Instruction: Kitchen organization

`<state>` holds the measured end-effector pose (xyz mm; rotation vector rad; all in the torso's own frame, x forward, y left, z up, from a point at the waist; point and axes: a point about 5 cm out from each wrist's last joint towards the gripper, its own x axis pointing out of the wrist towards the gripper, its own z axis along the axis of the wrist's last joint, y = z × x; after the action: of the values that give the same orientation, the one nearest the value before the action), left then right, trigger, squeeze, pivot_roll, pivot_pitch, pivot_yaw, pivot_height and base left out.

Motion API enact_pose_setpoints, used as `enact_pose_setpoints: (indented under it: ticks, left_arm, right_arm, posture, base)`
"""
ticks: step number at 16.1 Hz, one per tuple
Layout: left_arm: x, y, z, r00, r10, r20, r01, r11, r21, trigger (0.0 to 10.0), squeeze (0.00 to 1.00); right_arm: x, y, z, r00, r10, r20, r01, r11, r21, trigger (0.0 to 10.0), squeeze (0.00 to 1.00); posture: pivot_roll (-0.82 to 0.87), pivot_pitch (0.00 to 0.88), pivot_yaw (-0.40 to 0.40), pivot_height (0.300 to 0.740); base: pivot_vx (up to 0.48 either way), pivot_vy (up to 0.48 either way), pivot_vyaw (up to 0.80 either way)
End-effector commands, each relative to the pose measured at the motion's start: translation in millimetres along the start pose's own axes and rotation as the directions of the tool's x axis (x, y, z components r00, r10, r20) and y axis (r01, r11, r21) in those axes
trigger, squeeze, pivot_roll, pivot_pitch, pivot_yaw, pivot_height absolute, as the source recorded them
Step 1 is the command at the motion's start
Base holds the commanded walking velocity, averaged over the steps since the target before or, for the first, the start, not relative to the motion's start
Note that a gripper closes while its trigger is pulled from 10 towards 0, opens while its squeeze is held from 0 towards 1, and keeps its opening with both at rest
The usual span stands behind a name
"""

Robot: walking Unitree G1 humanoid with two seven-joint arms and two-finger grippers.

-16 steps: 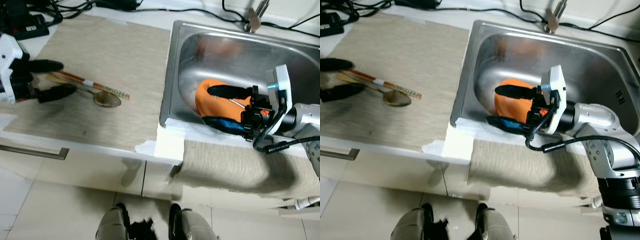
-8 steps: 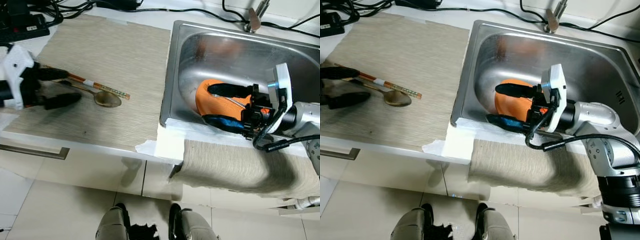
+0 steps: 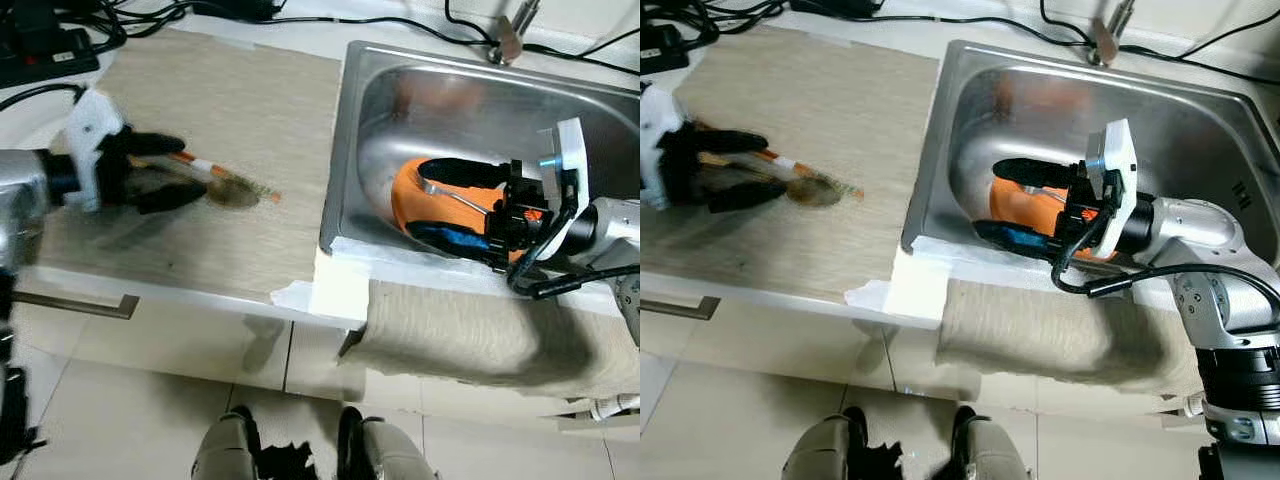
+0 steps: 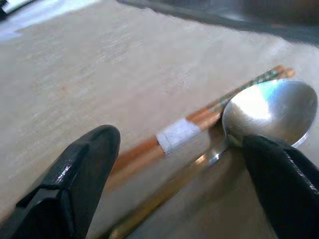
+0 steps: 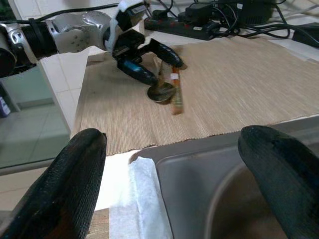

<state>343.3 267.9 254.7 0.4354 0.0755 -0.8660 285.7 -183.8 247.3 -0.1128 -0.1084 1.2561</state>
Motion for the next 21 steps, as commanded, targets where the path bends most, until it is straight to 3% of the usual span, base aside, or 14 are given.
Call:
enact_pose_setpoints:
  ticks: [1,4,6,7,8,10,12,16,18,21]
  left_arm:
    - [5.2,3.2,3.9,0.999,0.038,0.002,-0.038,0.999,0.026,10.0,0.00]
    - [6.5,17.1,23.2,0.984,0.150,0.101,-0.154,0.987,0.034,10.0,0.00]
    - [2.1,22.8,29.5,0.976,0.187,0.115,-0.192,0.981,0.041,10.0,0.00]
    - [-7.8,25.4,32.7,0.978,0.179,0.107,-0.187,0.980,0.063,10.0,0.00]
    - [-18.1,20.1,29.6,0.992,0.101,0.079,-0.109,0.988,0.107,10.0,0.00]
    - [-31.7,11.4,17.4,1.000,-0.020,0.010,0.019,0.995,0.099,10.0,0.00]
    - [-30.5,8.6,12.8,0.998,-0.062,-0.013,0.062,0.996,0.071,10.0,0.00]
    - [-11.7,5.5,1.6,0.991,-0.102,-0.089,0.105,0.994,0.035,10.0,0.00]
    - [-7.3,6.1,-6.7,0.988,-0.080,-0.134,0.085,0.996,0.030,10.0,0.00]
    - [-1.7,5.1,-17.6,0.978,-0.103,-0.182,0.098,0.995,-0.037,10.0,0.00]
  right_arm:
    - [-3.7,-0.8,4.0,1.000,-0.018,0.012,0.018,0.999,-0.028,10.0,1.00]
    - [-4.8,-0.7,3.9,0.999,-0.030,0.019,0.030,0.999,-0.028,10.0,1.00]
    - [-5.4,0.0,2.8,0.999,-0.033,0.020,0.034,0.999,-0.026,10.0,1.00]
    - [-5.2,1.9,1.7,0.999,-0.033,0.024,0.034,0.999,-0.023,10.0,1.00]
    - [-5.3,2.8,1.6,0.999,-0.033,0.028,0.033,0.999,-0.018,10.0,1.00]
    - [-6.1,3.7,0.8,0.999,-0.031,0.031,0.032,0.999,-0.008,10.0,1.00]
    - [-5.9,3.8,-0.6,0.999,-0.025,0.028,0.026,1.000,-0.002,10.0,1.00]
    - [3.3,12.2,-5.8,0.998,0.058,0.006,-0.058,0.998,0.021,10.0,1.00]
    - [3.4,15.8,-9.3,0.997,0.077,-0.015,-0.077,0.997,0.023,10.0,1.00]
    - [2.3,20.0,-9.9,0.994,0.103,-0.037,-0.102,0.994,0.038,10.0,1.00]
  posture:
    - [-0.16,0.192,-0.058,0.740]
    - [-0.16,0.192,-0.051,0.740]
    - [-0.16,0.193,-0.048,0.740]
    - [-0.16,0.192,-0.046,0.740]
    - [-0.16,0.190,-0.046,0.740]
    - [-0.16,0.189,-0.048,0.740]
    - [-0.15,0.185,-0.055,0.740]
    - [-0.15,0.179,-0.062,0.740]
    - [-0.15,0.177,-0.063,0.740]
    - [-0.16,0.170,-0.069,0.740]
  base:
    - [0.000,0.000,0.00]
    - [0.000,0.000,0.00]
    - [0.000,0.000,0.00]
    - [0.000,0.000,0.00]
    - [0.000,0.000,0.00]
    - [0.000,0.000,0.00]
    - [0.000,0.000,0.00]
    - [0.000,0.000,0.00]
    - [0.000,0.000,0.00]
    - [0.000,0.000,0.00]
